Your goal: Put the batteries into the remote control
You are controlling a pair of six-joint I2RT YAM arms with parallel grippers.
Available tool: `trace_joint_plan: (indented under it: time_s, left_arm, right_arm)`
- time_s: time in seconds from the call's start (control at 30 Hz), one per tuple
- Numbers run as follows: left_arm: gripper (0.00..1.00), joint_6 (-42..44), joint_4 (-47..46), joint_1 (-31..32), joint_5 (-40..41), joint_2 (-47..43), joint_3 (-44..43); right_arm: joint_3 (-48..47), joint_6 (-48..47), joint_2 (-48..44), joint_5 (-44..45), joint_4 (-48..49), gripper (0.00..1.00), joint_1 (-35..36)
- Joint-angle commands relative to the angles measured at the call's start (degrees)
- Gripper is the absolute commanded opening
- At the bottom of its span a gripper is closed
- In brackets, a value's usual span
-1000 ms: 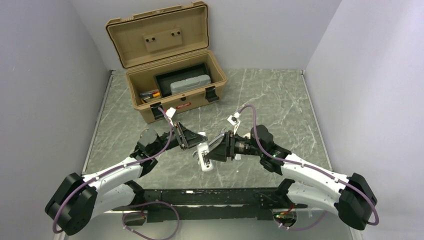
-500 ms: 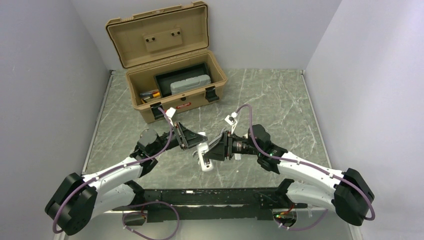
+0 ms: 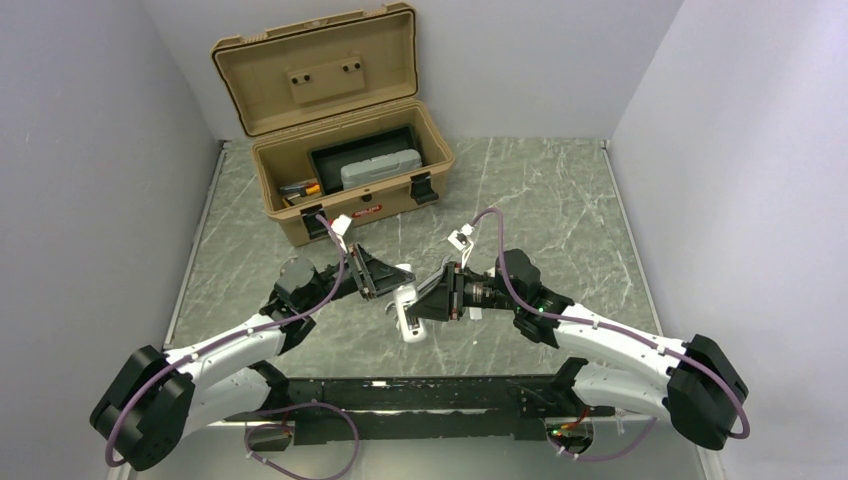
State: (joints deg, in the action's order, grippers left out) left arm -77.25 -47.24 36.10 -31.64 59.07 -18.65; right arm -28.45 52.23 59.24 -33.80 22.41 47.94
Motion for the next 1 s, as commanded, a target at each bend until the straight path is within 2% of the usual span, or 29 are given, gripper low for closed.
trace_joint_plan:
  time_s: [0.0,0.17,0.3,0.47,0.5,0.6,0.67,0.8,0.97]
  left_arm:
    - [0.00,-0.27,-3.16,0.19,0.00,-0.89,-2.17]
    - [0.00,-0.36,-3.26,0.16,0.04,-0.87,-2.15]
    - [0.00,-0.18,-2.73,0.13,0.06,-1.01,-2.29]
    - [0.00,-0.18,-2.95,0.16,0.02,-0.81,-2.13]
    - [0.00,-0.25,-3.21,0.15,-0.01,-0.68,-2.04]
    - [0.00,-0.36,-3.48,0.19,0.00,-0.47,-1.86]
    - [0.00,-0.35,-3.59,0.20,-0.05,-0.40,-2.02]
    - [0.00,-0.03,-3.17,0.17,-0.01,-0.29,-2.08]
    - [0.00,0.08,-3.51,0.14,0.02,0.08,-1.18]
  right_arm:
    - [-0.45,-0.53,0.53,-0.66,2.02,0.32,0.22]
    - [-0.83,-1.10,0.98,-0.37,1.36,0.13,0.38]
    - [-1.36,-1.80,0.96,0.50,0.27,0.09,0.65]
    - [-1.89,-2.56,0.84,0.95,-0.75,0.09,0.77]
    - [-1.79,-2.57,0.66,0.81,-0.45,0.16,0.75]
    - [-1.59,-2.97,-0.15,1.53,-0.18,0.51,0.75]
    - [-1.31,-3.26,-1.01,2.08,0.00,0.62,0.75]
    - [-0.66,-3.47,-2.63,2.29,1.08,0.69,0.76]
    - [-1.09,-5.27,-6.10,4.25,-1.50,0.71,0.70]
